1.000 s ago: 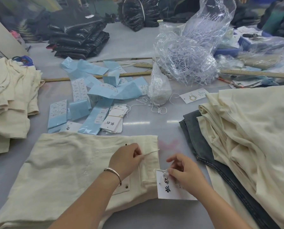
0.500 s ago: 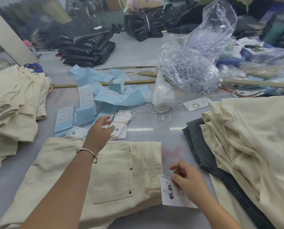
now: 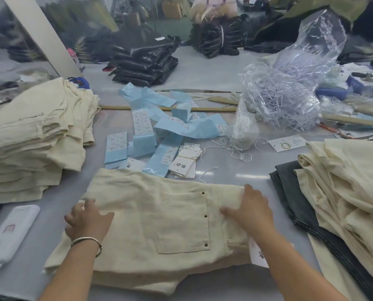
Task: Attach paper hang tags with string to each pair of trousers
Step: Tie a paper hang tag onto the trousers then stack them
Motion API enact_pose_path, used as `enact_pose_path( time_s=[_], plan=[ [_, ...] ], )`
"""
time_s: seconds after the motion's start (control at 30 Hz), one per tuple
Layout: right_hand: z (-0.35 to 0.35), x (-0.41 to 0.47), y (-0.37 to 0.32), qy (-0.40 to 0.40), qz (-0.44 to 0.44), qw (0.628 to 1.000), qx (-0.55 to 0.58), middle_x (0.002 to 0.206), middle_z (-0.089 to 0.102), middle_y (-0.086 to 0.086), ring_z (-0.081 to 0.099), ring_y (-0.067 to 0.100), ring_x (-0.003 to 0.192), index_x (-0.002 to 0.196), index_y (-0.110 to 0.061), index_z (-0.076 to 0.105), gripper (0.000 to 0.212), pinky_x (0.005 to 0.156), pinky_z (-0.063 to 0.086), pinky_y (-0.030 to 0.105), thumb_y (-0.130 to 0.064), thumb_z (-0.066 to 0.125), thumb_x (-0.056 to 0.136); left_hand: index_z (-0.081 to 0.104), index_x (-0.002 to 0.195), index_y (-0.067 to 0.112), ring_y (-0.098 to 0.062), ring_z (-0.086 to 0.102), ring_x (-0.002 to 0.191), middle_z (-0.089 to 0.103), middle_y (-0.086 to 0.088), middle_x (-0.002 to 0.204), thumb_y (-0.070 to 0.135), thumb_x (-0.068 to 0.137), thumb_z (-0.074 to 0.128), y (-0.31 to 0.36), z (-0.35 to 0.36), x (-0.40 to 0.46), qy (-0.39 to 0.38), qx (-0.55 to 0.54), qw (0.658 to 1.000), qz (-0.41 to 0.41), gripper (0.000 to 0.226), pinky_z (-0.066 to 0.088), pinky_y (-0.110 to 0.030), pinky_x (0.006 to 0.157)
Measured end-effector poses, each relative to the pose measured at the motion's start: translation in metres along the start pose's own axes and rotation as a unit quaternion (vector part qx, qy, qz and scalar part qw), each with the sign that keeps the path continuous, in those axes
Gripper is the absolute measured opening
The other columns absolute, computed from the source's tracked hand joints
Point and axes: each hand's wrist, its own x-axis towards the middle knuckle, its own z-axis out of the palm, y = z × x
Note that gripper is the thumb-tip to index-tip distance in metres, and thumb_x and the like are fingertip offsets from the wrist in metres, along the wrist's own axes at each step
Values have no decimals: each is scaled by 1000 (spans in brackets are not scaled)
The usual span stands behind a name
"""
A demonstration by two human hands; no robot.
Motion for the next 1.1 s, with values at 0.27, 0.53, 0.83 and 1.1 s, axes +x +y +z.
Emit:
enact_pose_path(
  time_s=[0.27,0.53,0.83,1.1],
  plan=[
    [34,17,-28,-74,65,980,170,117,64,6,61,20,105,120,-11,57,83,90,50,35,-33,94,49,36,138,1,-39,47,126,47,-21,140,43,61,89,-54,-3,37,-107,-121,986,-31,102,40,-43,98],
    [31,-42,-42,-28,125,936,329,98,66,1,62,15,83,103,-20,56,58,60,44,26,-8,89,56,69,90,3,-22,67,54,72,-10,70,-4,71,67,-20,-58,34,-368,-467,804,7,20,52,-25,45],
    [-62,-139,-42,225,47,916,328,91,65,-15,61,5,83,104,-32,55,65,66,43,24,-27,85,47,77,87,9,-30,70,62,73,-17,79,4,58,60,59,-151,-21,-485,-521,653,259,34,56,-35,50],
    [-161,-230,52,453,84,761,457,81,71,-19,69,1,67,100,-28,61,55,57,50,23,-16,91,55,77,81,11,-25,70,63,74,-11,76,9,56,71,198,-177,-150,-471,-523,574,419,25,57,-34,55]
  ],
)
